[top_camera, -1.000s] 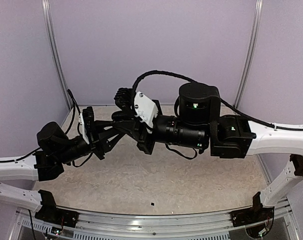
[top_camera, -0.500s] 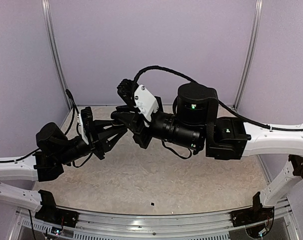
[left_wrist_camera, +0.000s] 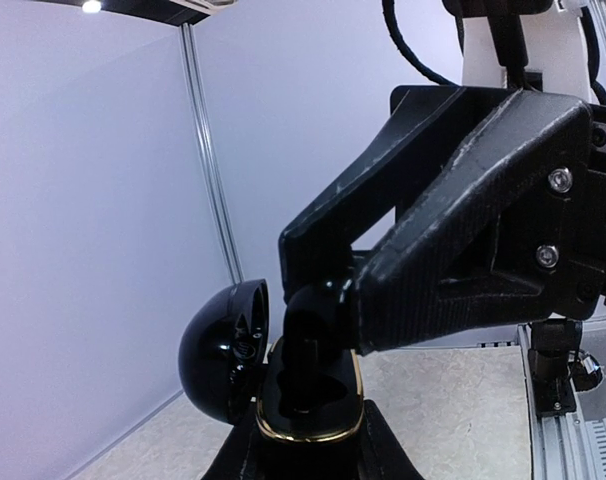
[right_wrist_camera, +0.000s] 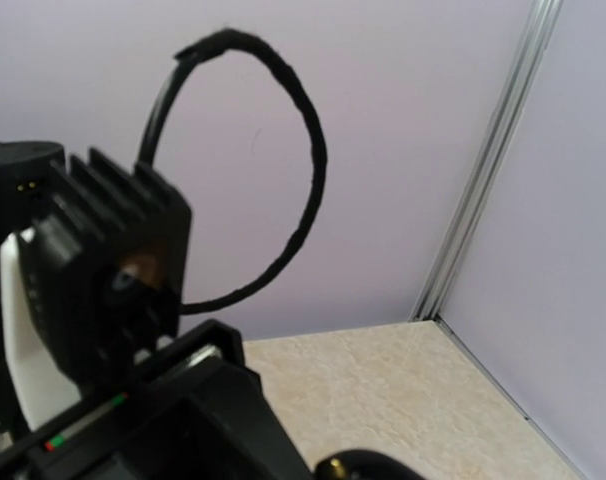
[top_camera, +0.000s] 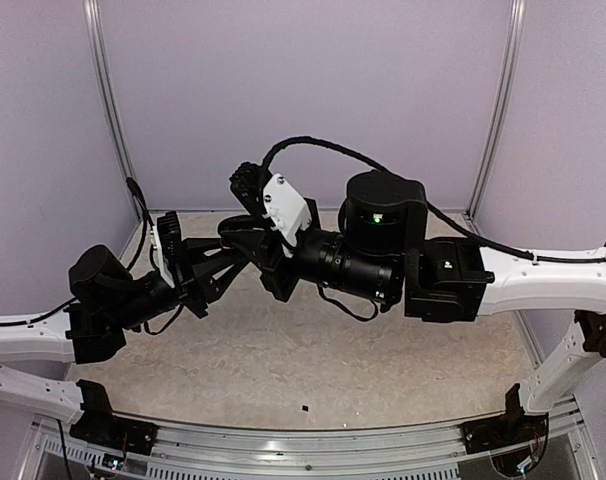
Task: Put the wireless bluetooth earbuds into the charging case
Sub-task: Insert the left earbud into the left side groove of the charging case, then close the charging case with the earbuds.
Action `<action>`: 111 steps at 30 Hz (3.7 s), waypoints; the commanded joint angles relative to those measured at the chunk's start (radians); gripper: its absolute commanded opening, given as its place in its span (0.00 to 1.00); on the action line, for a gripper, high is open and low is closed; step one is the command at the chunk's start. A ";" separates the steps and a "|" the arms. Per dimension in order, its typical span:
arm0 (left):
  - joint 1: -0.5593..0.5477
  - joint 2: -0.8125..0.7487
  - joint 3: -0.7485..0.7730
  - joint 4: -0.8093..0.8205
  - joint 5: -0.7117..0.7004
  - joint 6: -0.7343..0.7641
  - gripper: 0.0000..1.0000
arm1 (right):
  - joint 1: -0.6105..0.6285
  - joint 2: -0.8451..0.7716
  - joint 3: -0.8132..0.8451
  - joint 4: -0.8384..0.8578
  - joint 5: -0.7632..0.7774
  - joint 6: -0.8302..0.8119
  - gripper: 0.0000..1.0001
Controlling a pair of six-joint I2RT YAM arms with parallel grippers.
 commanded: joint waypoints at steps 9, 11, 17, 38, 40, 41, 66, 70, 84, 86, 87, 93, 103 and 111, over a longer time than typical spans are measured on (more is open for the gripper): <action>-0.013 -0.026 0.007 0.033 0.000 0.018 0.02 | -0.021 0.015 0.006 0.016 -0.040 0.063 0.07; -0.014 -0.027 0.008 0.032 0.000 0.019 0.02 | -0.028 0.017 0.006 0.011 -0.049 0.074 0.07; -0.013 -0.026 0.011 0.023 0.009 0.026 0.02 | -0.051 0.027 0.011 -0.016 -0.081 0.106 0.08; -0.010 -0.032 0.019 0.013 0.036 0.010 0.02 | -0.079 0.032 0.019 -0.107 -0.104 0.112 0.12; -0.009 -0.032 0.018 0.017 0.059 0.008 0.02 | -0.083 0.027 0.017 -0.111 -0.108 0.115 0.13; -0.009 -0.031 0.019 0.019 0.070 0.007 0.02 | -0.084 0.027 0.018 -0.112 -0.109 0.115 0.13; 0.017 -0.034 0.013 0.053 0.162 -0.055 0.02 | -0.097 0.010 0.013 -0.121 -0.140 0.108 0.26; 0.020 -0.031 0.013 0.055 0.164 -0.059 0.02 | -0.097 0.005 0.010 -0.116 -0.138 0.101 0.28; 0.038 -0.018 0.017 0.060 0.184 -0.078 0.02 | -0.097 -0.012 0.010 -0.099 -0.173 0.048 0.36; 0.039 -0.018 0.017 0.060 0.187 -0.079 0.02 | -0.097 -0.017 0.006 -0.101 -0.178 0.046 0.39; 0.040 -0.019 0.018 0.061 0.189 -0.079 0.02 | -0.097 -0.020 0.003 -0.102 -0.178 0.044 0.40; 0.043 -0.014 0.022 0.060 0.195 -0.083 0.02 | -0.098 -0.042 -0.016 -0.098 -0.181 0.033 0.43; 0.047 -0.006 0.027 0.057 0.193 -0.086 0.02 | -0.096 -0.070 -0.038 -0.063 -0.234 -0.003 0.45; 0.053 0.007 0.031 0.052 0.189 -0.090 0.02 | -0.086 -0.083 -0.036 -0.054 -0.241 -0.033 0.45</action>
